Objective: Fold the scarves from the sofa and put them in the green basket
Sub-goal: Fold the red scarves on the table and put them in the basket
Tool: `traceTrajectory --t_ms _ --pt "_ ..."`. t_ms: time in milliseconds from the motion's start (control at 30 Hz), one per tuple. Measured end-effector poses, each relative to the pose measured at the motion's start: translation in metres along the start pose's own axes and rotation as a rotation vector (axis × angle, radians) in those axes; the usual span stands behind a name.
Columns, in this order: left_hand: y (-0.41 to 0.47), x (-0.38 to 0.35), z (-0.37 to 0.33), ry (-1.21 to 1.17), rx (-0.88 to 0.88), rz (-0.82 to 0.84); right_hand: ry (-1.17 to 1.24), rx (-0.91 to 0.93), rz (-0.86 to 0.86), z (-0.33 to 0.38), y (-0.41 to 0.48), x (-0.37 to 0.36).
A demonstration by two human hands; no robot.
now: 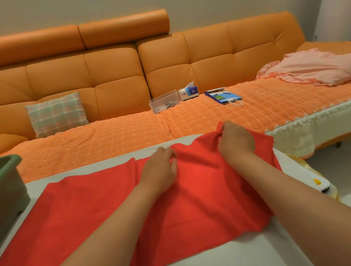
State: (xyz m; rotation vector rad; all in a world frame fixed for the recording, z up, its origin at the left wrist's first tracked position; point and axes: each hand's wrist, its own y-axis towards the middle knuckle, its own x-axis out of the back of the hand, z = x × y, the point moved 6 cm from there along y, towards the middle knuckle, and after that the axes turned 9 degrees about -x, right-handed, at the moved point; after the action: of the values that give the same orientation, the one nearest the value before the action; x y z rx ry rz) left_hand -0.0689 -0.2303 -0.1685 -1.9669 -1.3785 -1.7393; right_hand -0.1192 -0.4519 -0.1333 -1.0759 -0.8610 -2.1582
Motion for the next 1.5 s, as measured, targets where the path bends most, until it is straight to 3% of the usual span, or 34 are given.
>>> traceTrajectory --t_ms 100,200,300,367,467,600,667,800,1000,1167,1400,1500 --pt "-0.012 -0.030 0.008 0.133 0.042 0.305 -0.102 0.279 -0.017 0.028 -0.019 -0.010" --pt "-0.015 -0.040 0.005 0.171 0.064 0.463 -0.125 0.520 0.241 0.046 -0.047 -0.038" --pt "-0.013 -0.031 0.003 0.159 0.060 0.423 -0.366 0.383 0.501 0.018 -0.050 -0.064" --pt "-0.015 -0.019 0.010 0.217 0.073 0.323 -0.419 0.294 0.546 0.000 -0.044 -0.068" --pt "-0.024 -0.005 0.032 0.231 0.151 0.256 -0.447 0.299 0.509 -0.002 -0.040 -0.065" --pt "-0.036 0.019 0.046 -0.113 0.210 0.028 -0.511 0.385 0.397 0.025 -0.048 -0.059" --pt "-0.046 0.035 0.048 -0.090 0.215 -0.024 -0.445 0.444 0.385 0.051 -0.058 -0.055" --pt "-0.086 0.052 0.062 0.194 0.213 0.158 -0.297 0.530 0.407 0.109 -0.094 -0.046" --pt "-0.153 0.093 0.101 0.407 0.401 0.305 -0.205 0.439 0.547 0.158 -0.144 -0.060" --pt "-0.200 0.109 0.125 0.265 0.496 0.375 -0.275 0.428 0.581 0.182 -0.184 -0.077" --pt "-0.219 0.130 0.138 0.256 0.503 0.302 0.010 0.379 0.361 0.197 -0.177 -0.060" --pt "-0.233 0.130 0.143 0.271 0.518 0.364 -0.125 0.364 0.367 0.186 -0.182 -0.065"
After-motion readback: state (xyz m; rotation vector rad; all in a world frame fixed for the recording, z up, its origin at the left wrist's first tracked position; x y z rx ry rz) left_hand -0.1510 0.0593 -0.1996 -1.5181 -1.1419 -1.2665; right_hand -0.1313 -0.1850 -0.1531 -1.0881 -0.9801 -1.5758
